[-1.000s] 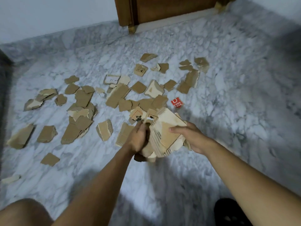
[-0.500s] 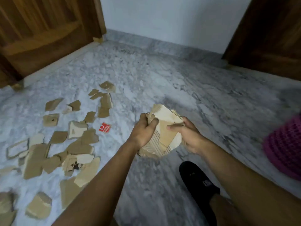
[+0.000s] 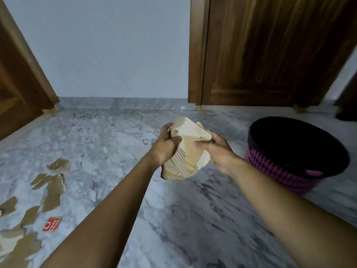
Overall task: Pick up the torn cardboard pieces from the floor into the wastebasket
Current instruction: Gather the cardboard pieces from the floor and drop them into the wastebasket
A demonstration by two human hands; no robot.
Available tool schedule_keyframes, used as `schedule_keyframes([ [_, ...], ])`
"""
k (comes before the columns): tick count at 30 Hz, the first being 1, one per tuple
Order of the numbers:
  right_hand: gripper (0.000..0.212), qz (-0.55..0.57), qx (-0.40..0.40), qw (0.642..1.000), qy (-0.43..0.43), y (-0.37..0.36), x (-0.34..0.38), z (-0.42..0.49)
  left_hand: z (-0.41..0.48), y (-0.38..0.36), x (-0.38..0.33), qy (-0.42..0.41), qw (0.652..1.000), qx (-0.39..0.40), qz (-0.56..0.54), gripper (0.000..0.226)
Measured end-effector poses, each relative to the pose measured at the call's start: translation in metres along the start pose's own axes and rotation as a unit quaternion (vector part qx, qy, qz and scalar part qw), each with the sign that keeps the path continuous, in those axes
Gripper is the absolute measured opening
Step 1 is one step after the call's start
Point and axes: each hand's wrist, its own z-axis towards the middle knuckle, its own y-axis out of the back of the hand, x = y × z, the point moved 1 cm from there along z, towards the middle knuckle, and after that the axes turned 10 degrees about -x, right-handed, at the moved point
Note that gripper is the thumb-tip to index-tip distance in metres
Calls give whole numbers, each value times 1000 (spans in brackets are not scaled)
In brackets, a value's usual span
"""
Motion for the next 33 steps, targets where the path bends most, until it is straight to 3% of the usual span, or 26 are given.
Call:
schedule_keyframes([
  [5, 41, -5, -46, 999, 24, 101, 32, 50, 35, -96, -55, -43, 998, 36, -12, 32],
  [11, 48, 2, -124, 991, 50, 234, 53, 101, 66, -229, -106, -113, 990, 75, -25, 37],
  [15, 53, 12, -179, 982, 62, 294, 45, 118, 74, -299, -112, -128, 986, 102, -32, 33],
  [19, 43, -37, -218, 973, 65, 342, 27, 122, 77, -354, -95, -122, 984, 130, -17, 33],
  [22, 47, -133, -218, 964, 76, 355, 12, 120, 79, -374, -79, -114, 984, 130, 36, 37],
  [26, 78, -341, -248, 899, 119, 350, 4, 116, 79, -369, -74, -104, 984, 91, 116, 73],
  [29, 77, -352, -212, 896, 171, 319, 14, 115, 76, -341, -83, -101, 985, 78, 112, 67],
  [33, 56, -316, -127, 921, 188, 254, 27, 112, 75, -275, -84, -118, 986, 30, 117, 50],
])
